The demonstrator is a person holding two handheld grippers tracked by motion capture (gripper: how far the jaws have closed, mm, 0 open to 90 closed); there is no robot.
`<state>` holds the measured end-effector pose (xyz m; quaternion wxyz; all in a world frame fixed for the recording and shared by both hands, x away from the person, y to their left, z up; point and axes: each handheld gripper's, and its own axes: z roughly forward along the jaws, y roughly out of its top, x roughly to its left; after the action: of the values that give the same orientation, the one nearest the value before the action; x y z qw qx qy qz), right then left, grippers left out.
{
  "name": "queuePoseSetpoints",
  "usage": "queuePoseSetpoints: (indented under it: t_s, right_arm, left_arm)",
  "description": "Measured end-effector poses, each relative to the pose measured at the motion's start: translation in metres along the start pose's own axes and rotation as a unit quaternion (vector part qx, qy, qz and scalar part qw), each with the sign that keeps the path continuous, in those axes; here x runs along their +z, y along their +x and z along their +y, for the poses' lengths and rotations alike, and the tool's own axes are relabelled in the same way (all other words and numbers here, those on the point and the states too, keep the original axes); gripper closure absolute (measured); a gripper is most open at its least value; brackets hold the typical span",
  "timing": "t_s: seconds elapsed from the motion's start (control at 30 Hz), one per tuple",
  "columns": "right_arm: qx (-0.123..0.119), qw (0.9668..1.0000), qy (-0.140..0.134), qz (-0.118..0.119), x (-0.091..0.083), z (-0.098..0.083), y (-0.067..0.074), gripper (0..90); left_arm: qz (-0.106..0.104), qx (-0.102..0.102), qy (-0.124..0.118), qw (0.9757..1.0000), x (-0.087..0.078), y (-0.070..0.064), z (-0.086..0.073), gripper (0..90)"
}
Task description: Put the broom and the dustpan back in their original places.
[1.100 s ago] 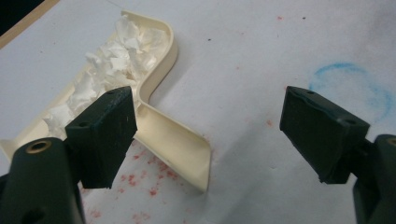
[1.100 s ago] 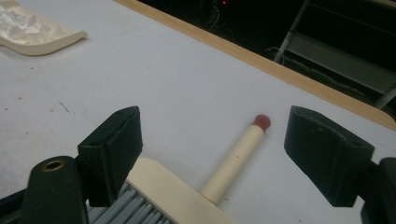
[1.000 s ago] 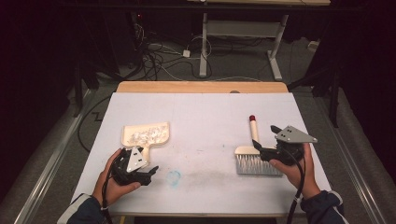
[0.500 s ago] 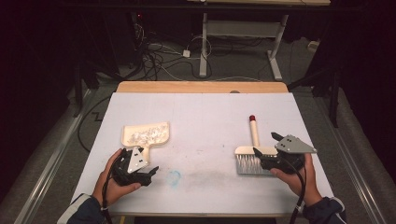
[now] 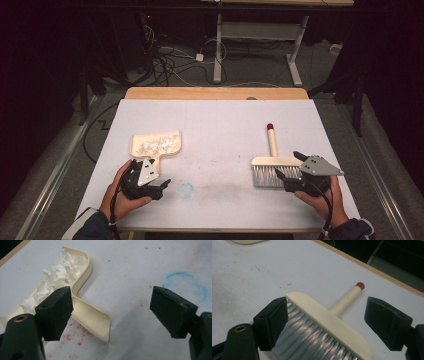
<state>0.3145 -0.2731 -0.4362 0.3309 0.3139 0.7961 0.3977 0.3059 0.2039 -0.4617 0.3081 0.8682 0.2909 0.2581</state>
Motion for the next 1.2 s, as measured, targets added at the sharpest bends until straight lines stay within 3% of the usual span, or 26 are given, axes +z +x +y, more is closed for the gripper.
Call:
queuePoseSetpoints:
  t_s: [0.13, 0.4, 1.2]
  right_arm:
    - [0.013, 0.9999, -0.004, 0.004, -0.005, -0.009, -0.001, 19.9]
    - [0.017, 0.9995, 0.024, 0.004, -0.006, -0.03, 0.004, 19.9]
    - [0.006, 0.9995, 0.029, -0.009, -0.004, -0.027, 0.008, 20.0]
  left_arm:
    - [-0.002, -0.001, -0.002, 1.0, 0.0, -0.001, 0.001, 18.1]
    - [-0.006, 0.0, -0.003, 1.0, 0.002, 0.0, 0.002, 18.1]
    - [-0.006, 0.003, -0.001, 1.0, 0.001, -0.004, 0.0, 18.1]
